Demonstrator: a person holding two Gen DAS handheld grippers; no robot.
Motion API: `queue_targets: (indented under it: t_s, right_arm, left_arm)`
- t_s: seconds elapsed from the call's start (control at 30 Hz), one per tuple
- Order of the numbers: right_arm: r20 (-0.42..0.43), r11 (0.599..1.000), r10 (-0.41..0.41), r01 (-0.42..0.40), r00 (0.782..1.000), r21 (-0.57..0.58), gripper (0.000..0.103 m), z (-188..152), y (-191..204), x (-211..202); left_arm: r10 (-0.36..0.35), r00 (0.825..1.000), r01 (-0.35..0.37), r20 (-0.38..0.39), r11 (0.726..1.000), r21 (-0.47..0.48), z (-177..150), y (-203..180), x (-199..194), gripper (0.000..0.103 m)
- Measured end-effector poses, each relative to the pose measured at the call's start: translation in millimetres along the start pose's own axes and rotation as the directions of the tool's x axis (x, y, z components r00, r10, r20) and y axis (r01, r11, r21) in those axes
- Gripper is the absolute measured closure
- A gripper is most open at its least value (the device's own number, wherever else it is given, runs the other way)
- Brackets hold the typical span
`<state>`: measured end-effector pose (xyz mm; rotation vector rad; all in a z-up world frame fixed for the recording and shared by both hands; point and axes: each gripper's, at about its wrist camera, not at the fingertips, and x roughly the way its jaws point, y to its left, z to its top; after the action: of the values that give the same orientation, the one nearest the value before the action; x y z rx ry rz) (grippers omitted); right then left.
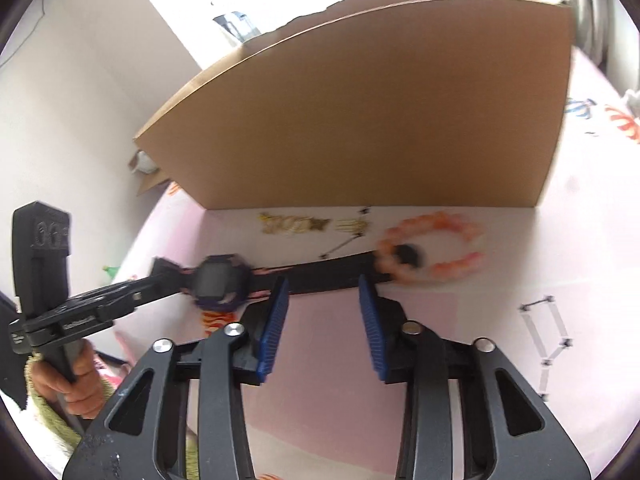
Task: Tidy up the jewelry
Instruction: 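Carry the smartwatch with the right tool into the box and release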
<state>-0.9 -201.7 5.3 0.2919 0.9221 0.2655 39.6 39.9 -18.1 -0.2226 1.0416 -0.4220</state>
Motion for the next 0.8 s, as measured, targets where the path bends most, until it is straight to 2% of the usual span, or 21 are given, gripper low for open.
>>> queue_targets:
  t_s: [0.13, 0.23, 0.3, 0.4, 0.5, 0.63, 0.73, 0.8]
  right_arm:
    - [0.021, 0.995, -0.094, 0.093, 0.995, 0.031, 0.077, 8.2, -14.0, -5.5]
    - [0.029, 0.993, -0.106, 0.104, 0.994, 0.048, 0.074, 11.6, -14.2, -8.6]
    - [0.03, 0.997, -0.056, 0.054, 0.998, 0.046, 0.073, 10.6, -7.1, -12.0]
    - [-0.012, 0.999, 0.013, -0.012, 1.0, 0.04, 0.068, 4.5, 1.4, -16.9]
    - [-0.062, 0.998, 0.022, -0.018, 0.998, 0.057, 0.063, -4.5, 7.4, -8.6]
    - [-0.069, 0.998, 0.035, -0.031, 0.997, 0.052, 0.063, -3.9, 18.9, -4.3]
    - [-0.077, 0.985, 0.129, -0.118, 0.989, 0.127, 0.062, -6.7, 15.0, -0.4]
    - [-0.065, 0.96, 0.212, -0.195, 0.975, 0.201, 0.062, -10.0, 6.6, -0.3]
  left_arm:
    - [0.014, 1.0, -0.014, 0.005, 1.0, -0.005, -5.2, 11.4, -8.1, 0.091]
    - [0.022, 1.0, -0.022, 0.004, 1.0, -0.01, -9.0, 17.3, -9.9, 0.091]
    - [0.032, 0.999, -0.032, 0.004, 0.999, -0.019, -12.3, 22.8, -12.4, 0.091]
    - [0.023, 1.0, -0.023, 0.002, 0.999, -0.037, -14.7, 27.8, -13.5, 0.09]
    - [0.027, 1.0, -0.027, 0.003, 0.999, -0.037, -16.0, 27.9, -14.6, 0.09]
    - [0.019, 1.0, -0.018, 0.008, 0.999, -0.046, -15.6, 27.3, -12.5, 0.09]
    - [0.015, 1.0, -0.014, 0.012, 0.999, -0.051, -17.1, 28.8, -13.0, 0.09]
    - [0.015, 1.0, -0.015, 0.012, 0.999, -0.051, -17.6, 29.2, -13.5, 0.09]
